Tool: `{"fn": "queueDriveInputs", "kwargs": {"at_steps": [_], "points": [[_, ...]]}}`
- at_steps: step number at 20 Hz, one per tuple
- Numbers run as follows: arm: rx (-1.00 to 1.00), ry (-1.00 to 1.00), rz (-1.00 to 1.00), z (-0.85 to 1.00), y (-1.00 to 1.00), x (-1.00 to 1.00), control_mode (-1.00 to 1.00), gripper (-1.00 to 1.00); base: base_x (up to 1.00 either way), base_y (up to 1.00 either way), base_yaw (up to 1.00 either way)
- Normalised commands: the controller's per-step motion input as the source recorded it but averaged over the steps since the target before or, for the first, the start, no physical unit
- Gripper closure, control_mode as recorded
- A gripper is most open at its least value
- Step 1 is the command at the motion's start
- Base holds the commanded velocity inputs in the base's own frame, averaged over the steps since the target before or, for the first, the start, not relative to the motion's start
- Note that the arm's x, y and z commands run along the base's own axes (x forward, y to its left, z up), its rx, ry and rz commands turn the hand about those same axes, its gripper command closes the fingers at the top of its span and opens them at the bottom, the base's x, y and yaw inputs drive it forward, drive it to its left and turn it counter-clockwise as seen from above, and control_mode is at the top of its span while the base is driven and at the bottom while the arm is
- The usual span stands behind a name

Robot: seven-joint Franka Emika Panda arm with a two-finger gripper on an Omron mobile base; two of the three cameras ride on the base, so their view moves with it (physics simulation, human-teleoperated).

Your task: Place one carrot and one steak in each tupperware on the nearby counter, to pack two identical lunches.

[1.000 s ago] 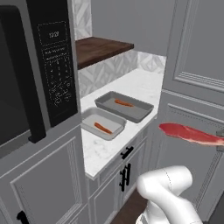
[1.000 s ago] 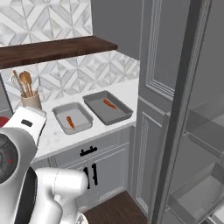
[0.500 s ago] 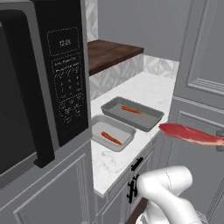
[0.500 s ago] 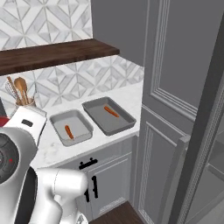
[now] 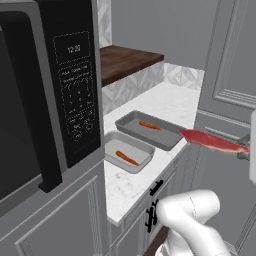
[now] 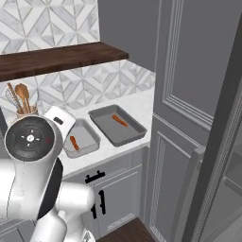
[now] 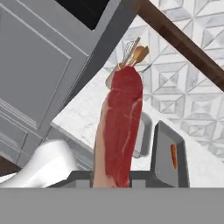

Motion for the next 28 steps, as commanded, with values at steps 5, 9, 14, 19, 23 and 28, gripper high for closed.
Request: {"fn": "queueDriveInputs", "kwargs": {"at_steps": [5,9,14,19,23,28], "points": [[0.2,0.21,-0.18,-0.68,-0.22,1.0,-1.0,1.0,0.0,0.0,0.0],[0.06,0.23,-0.03,-0.57,-0.1,1.0,-1.0,1.0,0.0,0.0,0.0],[0.09,0.14,0.0,-0.25,-0.01,1.0,-1.0,1.0,0.0,0.0,0.0],[0.07,0.06,0.0,-0.11,-0.06,0.97,-1.0,1.0,0.0,0.0,0.0],[0.06,0.12,0.0,-0.37,-0.11,1.0,-1.0,1.0,0.0,0.0,0.0],[0.01,0.12,0.0,-0.38,-0.07,1.0,-1.0,1.0,0.0,0.0,0.0]]}}
